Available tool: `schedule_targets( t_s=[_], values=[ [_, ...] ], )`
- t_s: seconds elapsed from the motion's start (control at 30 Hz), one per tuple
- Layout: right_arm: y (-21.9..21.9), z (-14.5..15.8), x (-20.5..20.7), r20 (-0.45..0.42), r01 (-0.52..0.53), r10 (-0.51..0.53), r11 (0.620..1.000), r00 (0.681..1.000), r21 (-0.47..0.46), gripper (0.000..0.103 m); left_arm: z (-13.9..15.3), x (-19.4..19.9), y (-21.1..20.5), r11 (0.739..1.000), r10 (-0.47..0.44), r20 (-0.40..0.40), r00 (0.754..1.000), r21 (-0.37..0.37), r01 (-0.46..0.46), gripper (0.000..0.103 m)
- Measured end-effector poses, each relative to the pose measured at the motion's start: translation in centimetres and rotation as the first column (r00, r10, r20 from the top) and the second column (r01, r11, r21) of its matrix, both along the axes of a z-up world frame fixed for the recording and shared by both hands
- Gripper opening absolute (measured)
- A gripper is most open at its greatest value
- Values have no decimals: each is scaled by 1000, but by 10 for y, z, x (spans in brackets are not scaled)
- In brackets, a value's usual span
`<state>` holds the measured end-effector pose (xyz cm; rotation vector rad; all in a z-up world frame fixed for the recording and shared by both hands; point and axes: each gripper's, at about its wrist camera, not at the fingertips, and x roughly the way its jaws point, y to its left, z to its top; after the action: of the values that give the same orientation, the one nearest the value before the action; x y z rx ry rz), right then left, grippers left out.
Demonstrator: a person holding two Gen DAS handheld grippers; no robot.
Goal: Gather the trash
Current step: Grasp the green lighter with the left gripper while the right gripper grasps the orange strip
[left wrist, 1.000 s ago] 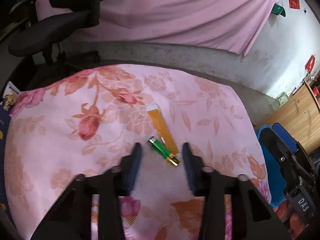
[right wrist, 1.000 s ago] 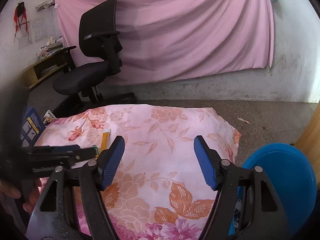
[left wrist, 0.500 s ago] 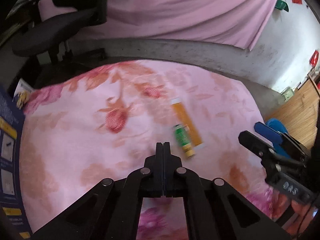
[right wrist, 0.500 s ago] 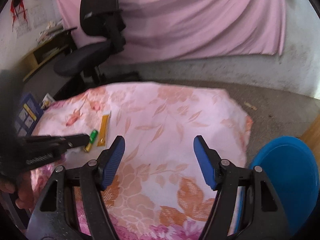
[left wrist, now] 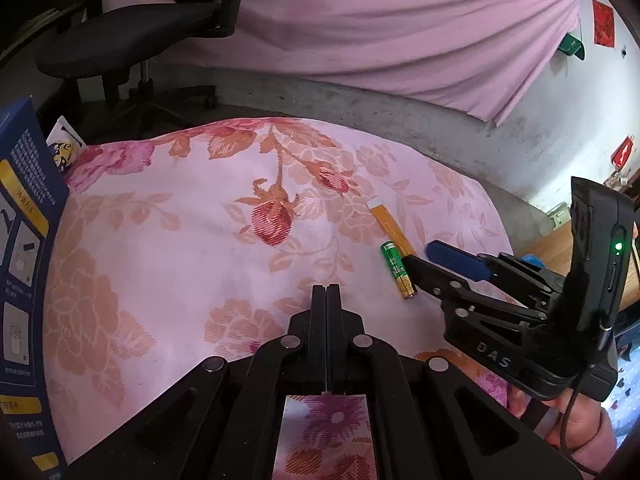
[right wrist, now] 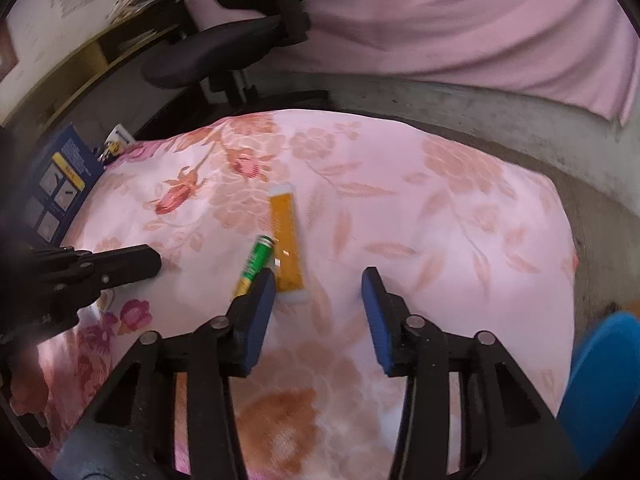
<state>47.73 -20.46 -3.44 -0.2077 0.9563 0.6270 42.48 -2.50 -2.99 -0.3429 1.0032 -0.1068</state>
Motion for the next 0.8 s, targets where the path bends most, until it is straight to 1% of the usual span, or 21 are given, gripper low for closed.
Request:
schedule_targets(
  t_s=[0.07,0.1,0.13,0.17,0.2,0.3,0.43,0.5,0.57,0.6,0.7,0.8],
  values=[
    [8,-1,1,7,-25,25,1000,1000,-15,62,1,1,1,1000,0,-1,1000,-3,0,0],
    [11,-1,1,11,-36,36,999,999,-23,60,2,0,-1,1000,0,-1,1000,-4,0,0],
    [11,-1,0,14,-43,43,999,999,-28,56,3,0,-2,1000,-2,-1,1000,-7,2,0],
    [12,-1,0,14,-44,45,999,999,-30,48,4,1,-4,1000,-6,-1,1000,-12,6,0],
    [12,-1,1,15,-45,45,999,999,-28,44,3,3,-5,1000,-14,0,1000,-19,14,0],
    [5,0,0,12,-31,31,999,999,-22,44,3,7,-16,998,-57,5,998,-31,57,0],
    [-25,2,-7,21,49,-48,998,999,-36,44,3,16,-36,993,-114,12,993,-40,114,0],
    [-38,4,-9,16,83,-82,996,996,-25,44,3,22,-46,990,-135,17,991,-41,135,5],
    [-54,5,-14,8,121,-121,993,993,-11,44,3,27,-57,988,-150,20,989,-36,150,19],
    [-65,6,-17,3,144,-144,990,990,0,44,3,31,-63,987,-157,19,987,-38,158,21],
    [-85,10,-25,7,191,-191,982,982,13,44,-2,40,-76,984,-176,3,984,-40,176,22],
    [-101,11,-34,8,226,-227,974,974,30,44,-9,47,-87,984,-176,-36,984,-9,176,22]
  ],
)
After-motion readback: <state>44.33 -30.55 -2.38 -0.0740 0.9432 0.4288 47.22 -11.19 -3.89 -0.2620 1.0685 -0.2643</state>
